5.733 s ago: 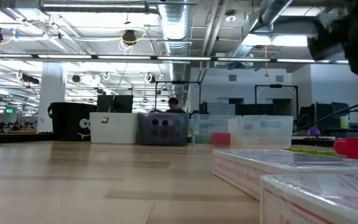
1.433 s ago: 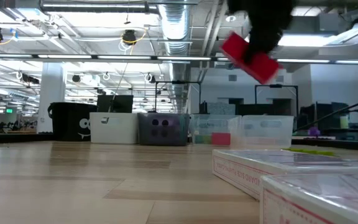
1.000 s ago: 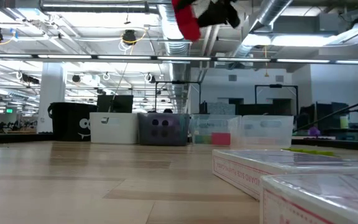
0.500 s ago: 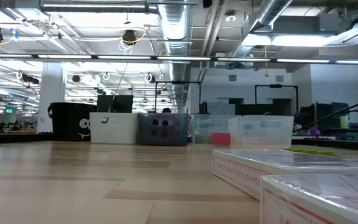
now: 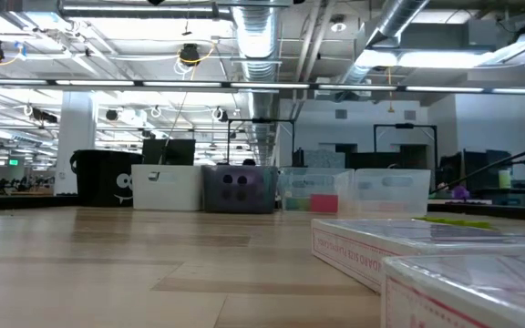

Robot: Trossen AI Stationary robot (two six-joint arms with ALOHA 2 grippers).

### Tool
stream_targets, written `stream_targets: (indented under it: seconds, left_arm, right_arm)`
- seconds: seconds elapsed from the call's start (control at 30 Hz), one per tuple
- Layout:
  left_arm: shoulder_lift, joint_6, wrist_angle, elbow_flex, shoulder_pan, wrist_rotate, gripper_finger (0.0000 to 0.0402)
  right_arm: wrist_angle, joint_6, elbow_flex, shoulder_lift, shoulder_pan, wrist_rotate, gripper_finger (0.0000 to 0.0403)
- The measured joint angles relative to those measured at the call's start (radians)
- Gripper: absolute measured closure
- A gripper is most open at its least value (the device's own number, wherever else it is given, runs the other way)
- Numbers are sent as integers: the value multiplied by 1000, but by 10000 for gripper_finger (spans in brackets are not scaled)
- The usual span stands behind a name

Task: Pick & Place Toys
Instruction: Put the big red 3-stud game piece into the white bin

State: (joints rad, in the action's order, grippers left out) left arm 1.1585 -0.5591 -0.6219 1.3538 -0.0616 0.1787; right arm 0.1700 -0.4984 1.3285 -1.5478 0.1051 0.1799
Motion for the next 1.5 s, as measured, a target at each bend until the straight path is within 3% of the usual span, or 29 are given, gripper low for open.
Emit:
stream_targets:
  seconds: [0.17,0.37,0.53,0.73,1.23,1.5]
  left_arm:
    - [-5,-2,47,0,-16,-22,99]
    - [-7,0,84,1,-20,-15,71]
    - [-7,-51,123,1,-20,-22,66]
    - [-7,-54,172,1,-14,-154,66]
    - [34,-127,199,2,0,-161,45]
    - [52,-95,313,1,0,-223,49]
  right_arm:
    - [-8,0,0,0,0,-1,142]
    - [-8,0,0,0,0,-25,142]
    - [-8,-11,0,0,0,-26,144]
    - [-9,-11,0,0,0,-26,144]
    - [-7,-26,0,-1,0,-59,144]
    - [-1,-26,0,-1,-3,-79,144]
